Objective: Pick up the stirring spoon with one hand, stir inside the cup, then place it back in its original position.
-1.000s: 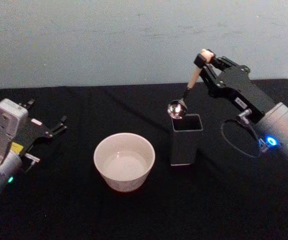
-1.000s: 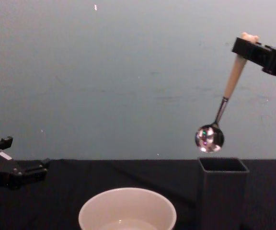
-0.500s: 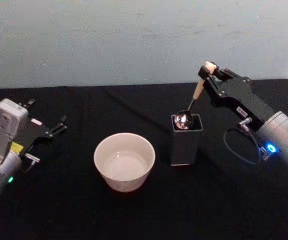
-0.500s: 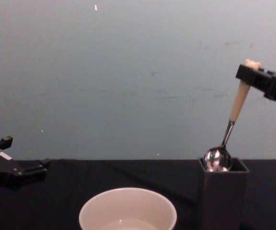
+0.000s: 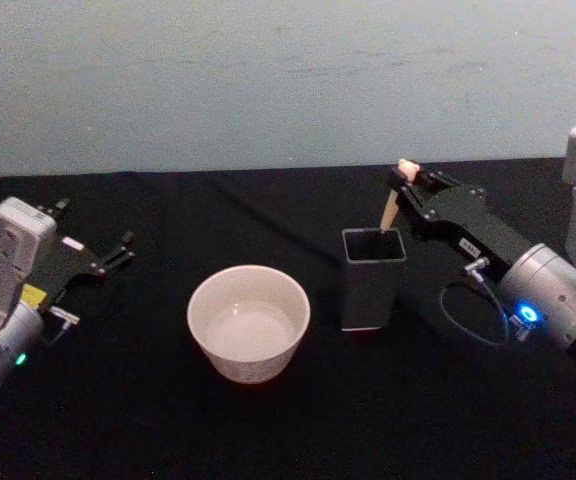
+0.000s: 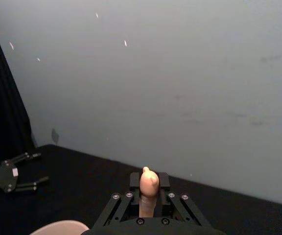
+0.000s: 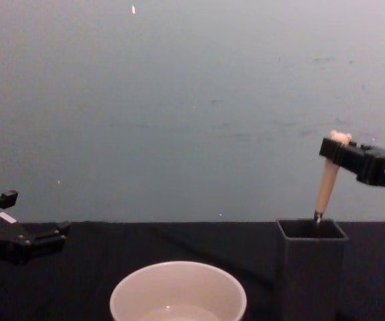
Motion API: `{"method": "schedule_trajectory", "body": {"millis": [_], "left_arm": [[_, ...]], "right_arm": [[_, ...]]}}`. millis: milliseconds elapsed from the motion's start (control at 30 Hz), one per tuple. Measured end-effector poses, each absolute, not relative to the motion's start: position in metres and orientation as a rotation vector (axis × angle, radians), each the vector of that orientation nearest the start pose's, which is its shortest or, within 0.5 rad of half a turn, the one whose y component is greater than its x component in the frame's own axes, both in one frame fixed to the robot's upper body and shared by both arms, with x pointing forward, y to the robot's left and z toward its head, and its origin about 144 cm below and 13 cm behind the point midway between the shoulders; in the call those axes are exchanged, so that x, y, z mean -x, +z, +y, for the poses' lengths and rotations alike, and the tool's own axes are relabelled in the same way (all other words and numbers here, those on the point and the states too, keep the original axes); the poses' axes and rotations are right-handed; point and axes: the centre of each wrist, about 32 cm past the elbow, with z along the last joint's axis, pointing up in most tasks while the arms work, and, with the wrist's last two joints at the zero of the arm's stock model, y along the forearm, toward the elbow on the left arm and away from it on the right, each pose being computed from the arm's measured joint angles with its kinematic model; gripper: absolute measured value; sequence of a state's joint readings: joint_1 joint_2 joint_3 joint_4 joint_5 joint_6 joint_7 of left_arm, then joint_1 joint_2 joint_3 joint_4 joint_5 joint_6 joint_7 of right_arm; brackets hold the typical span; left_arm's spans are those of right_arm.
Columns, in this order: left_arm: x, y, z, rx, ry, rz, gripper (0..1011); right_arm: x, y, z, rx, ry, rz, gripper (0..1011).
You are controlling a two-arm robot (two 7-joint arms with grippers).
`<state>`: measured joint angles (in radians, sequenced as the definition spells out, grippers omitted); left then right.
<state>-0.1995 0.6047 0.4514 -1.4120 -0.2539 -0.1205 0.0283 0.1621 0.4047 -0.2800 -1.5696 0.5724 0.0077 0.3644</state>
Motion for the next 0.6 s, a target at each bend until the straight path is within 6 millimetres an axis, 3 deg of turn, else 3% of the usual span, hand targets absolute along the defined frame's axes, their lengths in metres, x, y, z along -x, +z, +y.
{"method": "schedule_trajectory", "body": {"millis": [600], "left_arm": [[-0.489,1.140,0.310,-0.304,1.248,-0.285,1001]], "right_arm": [[-0.498,1.169,-0.262,-0.063,-0.956,0.111,227]]}}
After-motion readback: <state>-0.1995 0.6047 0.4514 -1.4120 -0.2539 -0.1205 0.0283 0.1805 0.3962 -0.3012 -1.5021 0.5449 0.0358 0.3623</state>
